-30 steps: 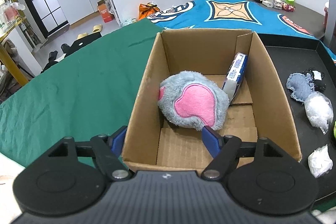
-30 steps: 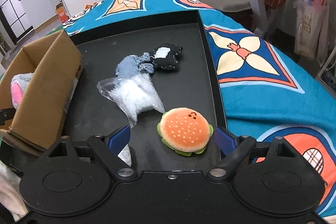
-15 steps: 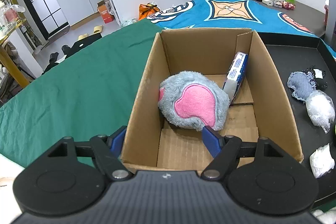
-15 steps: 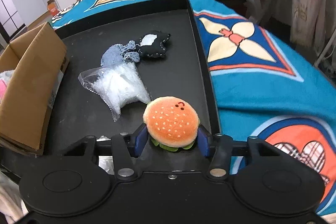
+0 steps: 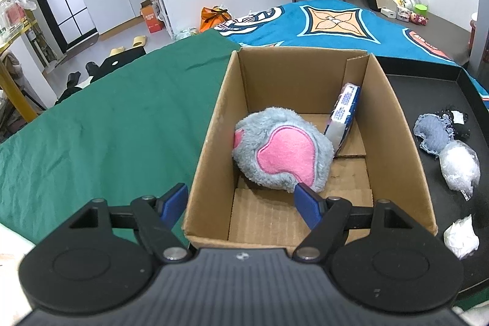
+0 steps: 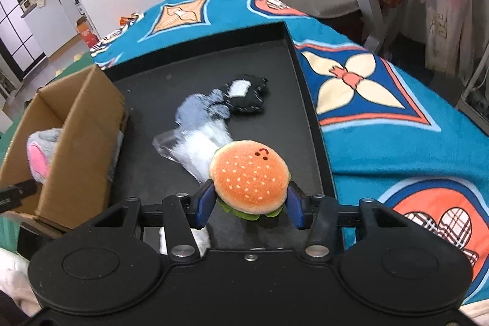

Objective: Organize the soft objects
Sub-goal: 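Carry the burger plush with the right gripper into the box and release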

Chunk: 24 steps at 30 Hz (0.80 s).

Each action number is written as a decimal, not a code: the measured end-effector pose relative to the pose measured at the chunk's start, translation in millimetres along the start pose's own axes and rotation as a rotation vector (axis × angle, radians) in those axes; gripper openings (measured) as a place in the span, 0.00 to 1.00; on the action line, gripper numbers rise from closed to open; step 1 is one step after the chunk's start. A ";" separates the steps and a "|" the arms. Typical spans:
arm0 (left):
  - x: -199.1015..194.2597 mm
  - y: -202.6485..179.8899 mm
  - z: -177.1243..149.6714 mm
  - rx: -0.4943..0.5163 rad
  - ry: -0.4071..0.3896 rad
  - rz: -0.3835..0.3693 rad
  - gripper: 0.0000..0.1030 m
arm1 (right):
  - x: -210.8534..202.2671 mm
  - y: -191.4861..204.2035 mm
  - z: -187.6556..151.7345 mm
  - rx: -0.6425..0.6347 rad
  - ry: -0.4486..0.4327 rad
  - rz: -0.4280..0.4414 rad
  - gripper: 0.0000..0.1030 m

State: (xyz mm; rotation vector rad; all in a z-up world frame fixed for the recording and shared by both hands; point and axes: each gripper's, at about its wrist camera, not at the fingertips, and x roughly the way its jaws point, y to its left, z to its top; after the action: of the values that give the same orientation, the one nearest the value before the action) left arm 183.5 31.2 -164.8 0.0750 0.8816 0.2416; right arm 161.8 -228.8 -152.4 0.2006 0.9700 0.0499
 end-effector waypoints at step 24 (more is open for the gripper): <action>-5.8 23.1 2.2 -0.081 -0.021 -0.050 0.73 | -25.7 71.7 29.7 -0.111 -0.100 0.071 0.47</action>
State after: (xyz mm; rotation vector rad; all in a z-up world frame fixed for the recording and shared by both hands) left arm 177.6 52.4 -155.2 -0.0199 0.8507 0.2297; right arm 175.2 -166.3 -101.4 0.1338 0.8579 0.1568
